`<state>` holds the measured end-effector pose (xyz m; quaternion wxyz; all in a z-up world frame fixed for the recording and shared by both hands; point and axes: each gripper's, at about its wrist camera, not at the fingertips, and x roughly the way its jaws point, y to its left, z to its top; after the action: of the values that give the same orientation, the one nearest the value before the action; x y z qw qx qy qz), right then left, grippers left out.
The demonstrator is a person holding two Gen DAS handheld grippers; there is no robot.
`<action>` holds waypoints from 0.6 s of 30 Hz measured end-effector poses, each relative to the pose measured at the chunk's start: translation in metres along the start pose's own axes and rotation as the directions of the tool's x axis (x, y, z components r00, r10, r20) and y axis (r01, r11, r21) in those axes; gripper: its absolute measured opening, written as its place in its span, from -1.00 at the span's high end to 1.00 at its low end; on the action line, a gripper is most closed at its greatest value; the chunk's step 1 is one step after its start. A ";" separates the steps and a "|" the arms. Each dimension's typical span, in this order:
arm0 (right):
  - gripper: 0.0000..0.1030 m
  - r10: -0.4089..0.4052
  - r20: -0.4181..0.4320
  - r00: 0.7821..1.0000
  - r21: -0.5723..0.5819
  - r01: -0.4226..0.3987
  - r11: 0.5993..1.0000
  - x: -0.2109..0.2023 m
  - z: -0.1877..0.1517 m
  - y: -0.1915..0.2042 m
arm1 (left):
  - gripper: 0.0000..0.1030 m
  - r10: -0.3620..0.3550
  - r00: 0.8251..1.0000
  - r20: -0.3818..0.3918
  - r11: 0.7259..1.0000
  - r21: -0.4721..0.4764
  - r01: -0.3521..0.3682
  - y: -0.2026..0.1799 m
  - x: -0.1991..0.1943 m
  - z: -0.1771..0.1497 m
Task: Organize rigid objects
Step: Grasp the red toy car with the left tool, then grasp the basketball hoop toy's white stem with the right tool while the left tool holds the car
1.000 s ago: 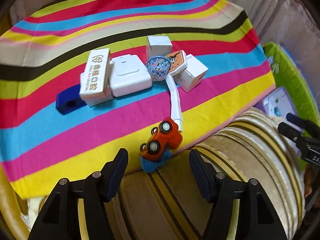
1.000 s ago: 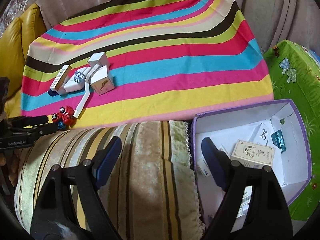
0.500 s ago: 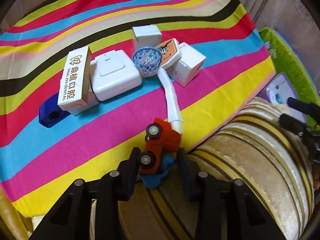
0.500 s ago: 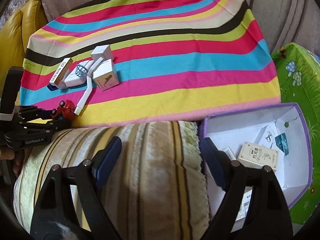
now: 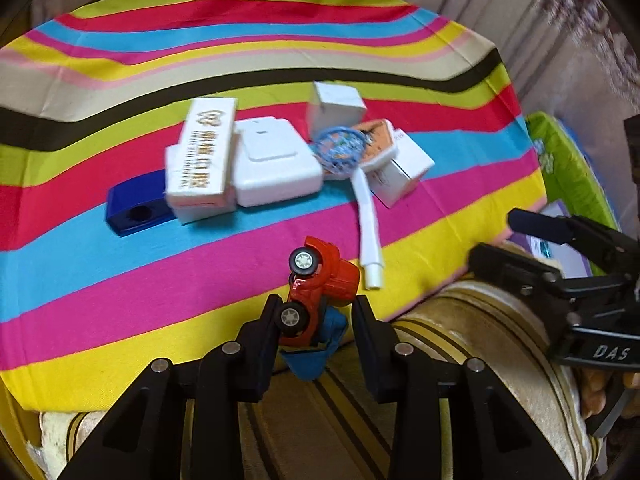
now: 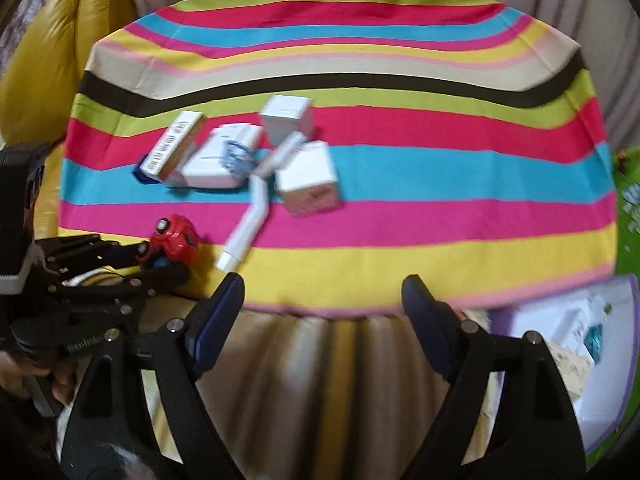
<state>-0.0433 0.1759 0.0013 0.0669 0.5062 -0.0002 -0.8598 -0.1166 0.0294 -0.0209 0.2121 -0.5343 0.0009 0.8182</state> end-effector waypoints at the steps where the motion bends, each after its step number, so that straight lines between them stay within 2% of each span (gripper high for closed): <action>1: -0.56 0.008 -0.001 1.000 -0.007 -0.008 1.000 0.003 0.003 0.004 | 0.29 0.003 1.000 0.008 1.000 -0.013 -0.003 0.002 -0.002 -0.001; 4: -0.51 0.047 -0.015 0.999 -0.029 -0.047 0.998 0.015 0.015 0.016 | 0.29 0.018 0.999 0.028 0.998 -0.053 -0.016 0.004 -0.005 0.000; 6: -0.37 0.082 -0.029 0.996 -0.036 -0.083 0.996 0.023 0.020 0.022 | 0.29 0.026 0.999 0.036 0.997 -0.072 -0.024 0.005 -0.007 -0.002; 9: -0.24 0.093 -0.054 0.994 -0.033 -0.095 0.995 0.038 0.027 0.027 | 0.29 0.030 0.999 0.039 0.995 -0.094 -0.026 0.008 -0.009 -0.007; 18: -0.18 0.085 -0.081 0.993 0.004 -0.085 0.996 0.067 0.045 0.039 | 0.29 0.001 0.999 0.036 0.993 -0.120 0.004 0.008 0.004 0.000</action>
<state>-0.1102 0.1267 -0.0325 0.1033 0.5401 -0.0193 -0.8350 -0.1207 0.0230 -0.0261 0.1803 -0.5311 -0.0524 0.8262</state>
